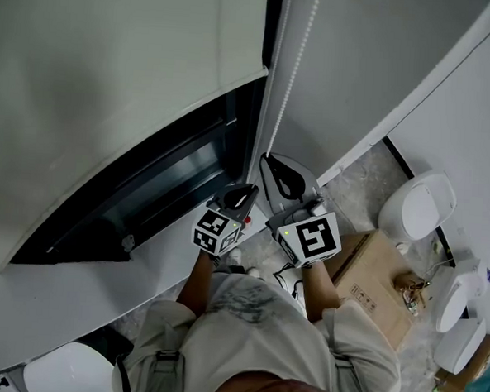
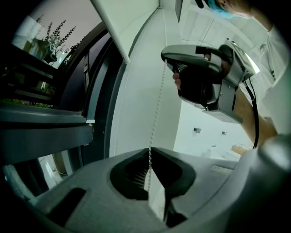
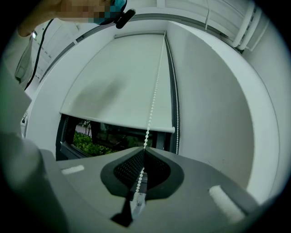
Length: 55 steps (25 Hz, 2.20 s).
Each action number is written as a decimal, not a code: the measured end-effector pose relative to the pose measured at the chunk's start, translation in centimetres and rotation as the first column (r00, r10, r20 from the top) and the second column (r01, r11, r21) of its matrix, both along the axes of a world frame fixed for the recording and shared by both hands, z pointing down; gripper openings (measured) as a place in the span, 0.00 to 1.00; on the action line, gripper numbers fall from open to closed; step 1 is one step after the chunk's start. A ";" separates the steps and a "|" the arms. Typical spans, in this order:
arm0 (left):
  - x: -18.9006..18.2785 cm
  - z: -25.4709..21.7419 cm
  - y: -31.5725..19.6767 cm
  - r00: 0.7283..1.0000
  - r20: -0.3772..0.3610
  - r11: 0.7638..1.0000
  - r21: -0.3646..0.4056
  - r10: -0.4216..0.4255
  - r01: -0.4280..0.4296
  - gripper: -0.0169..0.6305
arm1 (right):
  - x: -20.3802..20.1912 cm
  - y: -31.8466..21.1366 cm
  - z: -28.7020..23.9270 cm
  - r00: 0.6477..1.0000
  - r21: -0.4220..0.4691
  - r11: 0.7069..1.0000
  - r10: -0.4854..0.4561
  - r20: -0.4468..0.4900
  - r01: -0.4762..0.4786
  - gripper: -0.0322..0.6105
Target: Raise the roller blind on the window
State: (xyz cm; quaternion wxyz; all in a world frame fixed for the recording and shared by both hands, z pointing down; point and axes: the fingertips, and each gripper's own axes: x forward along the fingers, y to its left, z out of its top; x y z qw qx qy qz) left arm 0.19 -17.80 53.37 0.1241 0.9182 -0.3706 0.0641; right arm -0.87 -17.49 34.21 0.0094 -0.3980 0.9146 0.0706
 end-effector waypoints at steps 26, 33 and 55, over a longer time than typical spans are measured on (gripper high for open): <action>-2.2 -9.5 3.0 0.998 -0.048 0.986 0.162 -0.034 0.041 0.13 | 0.5 0.7 0.5 1.000 0.010 1.000 0.006 0.005 -0.006 0.07; -2.2 -18.5 3.0 0.996 -0.085 0.952 0.305 0.009 0.018 0.15 | 0.7 0.3 0.9 1.000 -0.004 1.000 0.012 0.003 -0.012 0.07; 1.7 -30.8 -0.4 0.993 -0.089 0.872 0.489 0.072 -0.020 0.08 | 0.6 0.3 0.3 1.000 0.031 1.000 -0.002 0.020 0.002 0.07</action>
